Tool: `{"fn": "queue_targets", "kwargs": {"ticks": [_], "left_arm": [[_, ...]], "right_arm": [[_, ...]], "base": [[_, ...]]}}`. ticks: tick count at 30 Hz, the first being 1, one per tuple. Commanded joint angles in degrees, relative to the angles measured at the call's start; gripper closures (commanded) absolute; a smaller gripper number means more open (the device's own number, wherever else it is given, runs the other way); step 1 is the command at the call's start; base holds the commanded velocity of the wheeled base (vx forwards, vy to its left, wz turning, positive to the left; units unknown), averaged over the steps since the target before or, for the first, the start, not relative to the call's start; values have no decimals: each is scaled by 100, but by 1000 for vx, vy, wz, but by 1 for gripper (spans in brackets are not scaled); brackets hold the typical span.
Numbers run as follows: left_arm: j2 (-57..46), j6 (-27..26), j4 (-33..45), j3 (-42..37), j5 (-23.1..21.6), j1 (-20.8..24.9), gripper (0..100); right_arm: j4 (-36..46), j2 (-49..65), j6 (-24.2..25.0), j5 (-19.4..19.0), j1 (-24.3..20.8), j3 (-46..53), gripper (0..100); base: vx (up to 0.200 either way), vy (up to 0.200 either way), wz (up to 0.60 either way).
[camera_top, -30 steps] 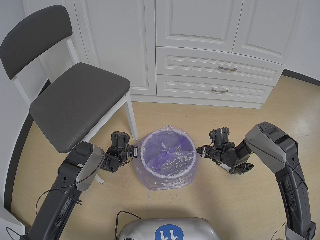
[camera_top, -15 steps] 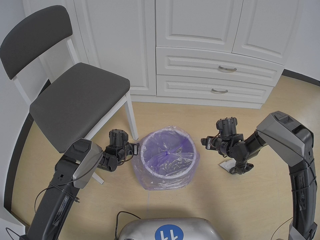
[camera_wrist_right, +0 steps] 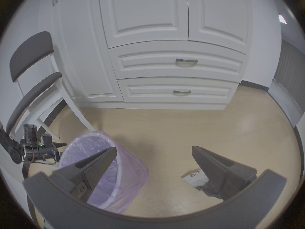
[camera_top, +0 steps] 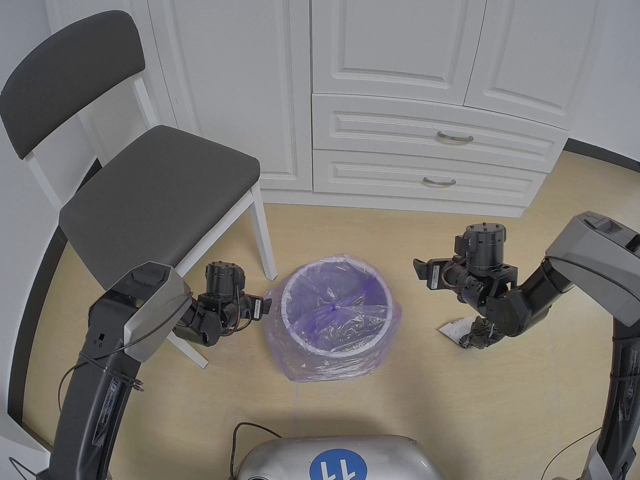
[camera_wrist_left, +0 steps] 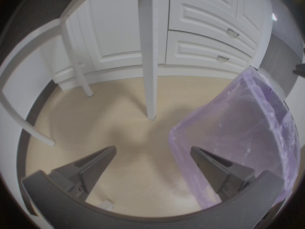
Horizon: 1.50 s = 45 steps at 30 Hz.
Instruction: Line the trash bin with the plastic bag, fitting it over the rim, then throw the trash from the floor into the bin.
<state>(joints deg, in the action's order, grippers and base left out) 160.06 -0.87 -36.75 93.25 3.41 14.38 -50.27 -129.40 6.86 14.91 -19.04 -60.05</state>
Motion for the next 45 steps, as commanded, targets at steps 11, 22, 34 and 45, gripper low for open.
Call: {"fn": "queue_targets", "kwargs": {"ticks": [11, 22, 34, 45], "left_arm": [[-1865, -757, -1194, -1986, 1654, 706, 0], [-2199, -1232, -1097, -1784, 1715, 1304, 0], [-1452, -1100, 1610, 449, 1724, 2227, 0], [-590, -898, 2999, 2040, 1750, 2297, 0]], "right_arm": [[-1547, 706, -853, 179, 630, 1303, 0], [-1819, 759, -1135, -181, 1113, 1408, 0], [-3015, 811, -2242, -392, 2519, 1470, 0], [-3094, 1163, -2242, -1016, 3012, 1769, 0]], "base": [[0, 0, 0], [0, 0, 0], [0, 0, 0], [0, 0, 0]]}}
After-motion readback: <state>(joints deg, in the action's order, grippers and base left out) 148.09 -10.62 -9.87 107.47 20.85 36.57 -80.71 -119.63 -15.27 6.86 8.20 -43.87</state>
